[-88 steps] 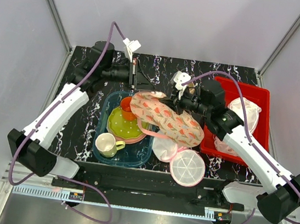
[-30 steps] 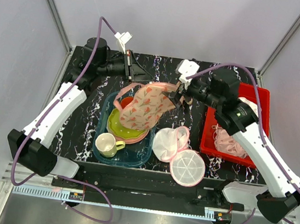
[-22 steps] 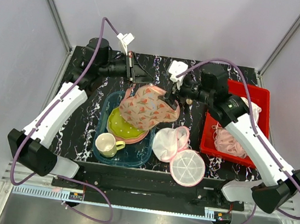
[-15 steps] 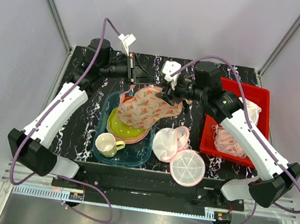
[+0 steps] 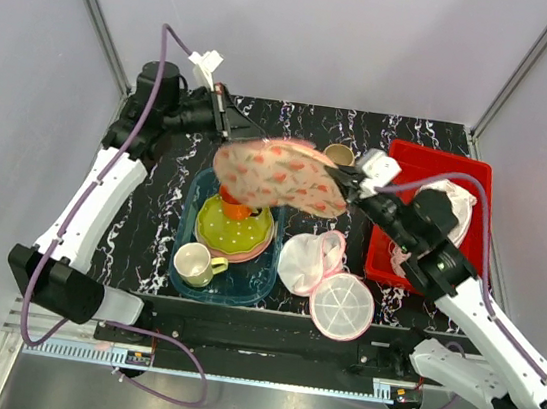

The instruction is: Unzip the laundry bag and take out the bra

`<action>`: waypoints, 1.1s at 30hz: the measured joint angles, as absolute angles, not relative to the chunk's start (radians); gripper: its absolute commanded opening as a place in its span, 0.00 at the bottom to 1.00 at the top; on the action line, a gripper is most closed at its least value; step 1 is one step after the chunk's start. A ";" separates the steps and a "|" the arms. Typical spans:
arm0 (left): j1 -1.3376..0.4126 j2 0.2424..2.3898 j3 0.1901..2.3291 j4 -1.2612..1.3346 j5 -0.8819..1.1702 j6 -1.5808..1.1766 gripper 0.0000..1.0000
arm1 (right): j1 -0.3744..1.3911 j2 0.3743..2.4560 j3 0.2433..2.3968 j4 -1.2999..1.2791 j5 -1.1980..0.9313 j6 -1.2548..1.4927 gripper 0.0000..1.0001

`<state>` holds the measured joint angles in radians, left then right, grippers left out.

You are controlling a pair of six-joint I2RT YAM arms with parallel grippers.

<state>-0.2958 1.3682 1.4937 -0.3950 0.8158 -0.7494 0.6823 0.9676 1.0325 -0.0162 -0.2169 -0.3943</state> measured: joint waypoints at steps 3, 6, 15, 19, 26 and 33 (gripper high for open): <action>-0.228 1.336 1.473 -0.384 0.810 -0.752 0.00 | 0.683 0.862 0.912 0.151 -0.083 -0.314 0.00; -0.167 1.287 1.422 -0.368 0.796 -0.757 0.00 | 0.682 0.838 0.860 0.228 0.080 -0.208 0.00; -0.111 1.246 1.278 -0.330 0.781 -0.791 0.00 | 0.683 0.779 0.580 0.309 0.242 0.099 0.00; -0.121 1.251 1.241 -0.324 0.785 -0.802 0.00 | 0.683 0.712 0.506 0.281 0.210 0.170 0.46; -0.192 1.308 1.299 -0.302 0.785 -0.782 0.00 | 0.680 0.722 0.547 0.170 0.105 0.132 0.87; -0.249 1.328 1.393 -0.306 0.789 -0.733 0.00 | 0.680 0.816 0.699 0.125 0.016 -0.027 0.93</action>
<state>-0.2493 1.3285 1.3933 -0.3061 0.7895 -0.7334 0.6796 0.8162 0.6994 0.1249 0.0158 -0.0269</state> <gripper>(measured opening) 0.005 0.919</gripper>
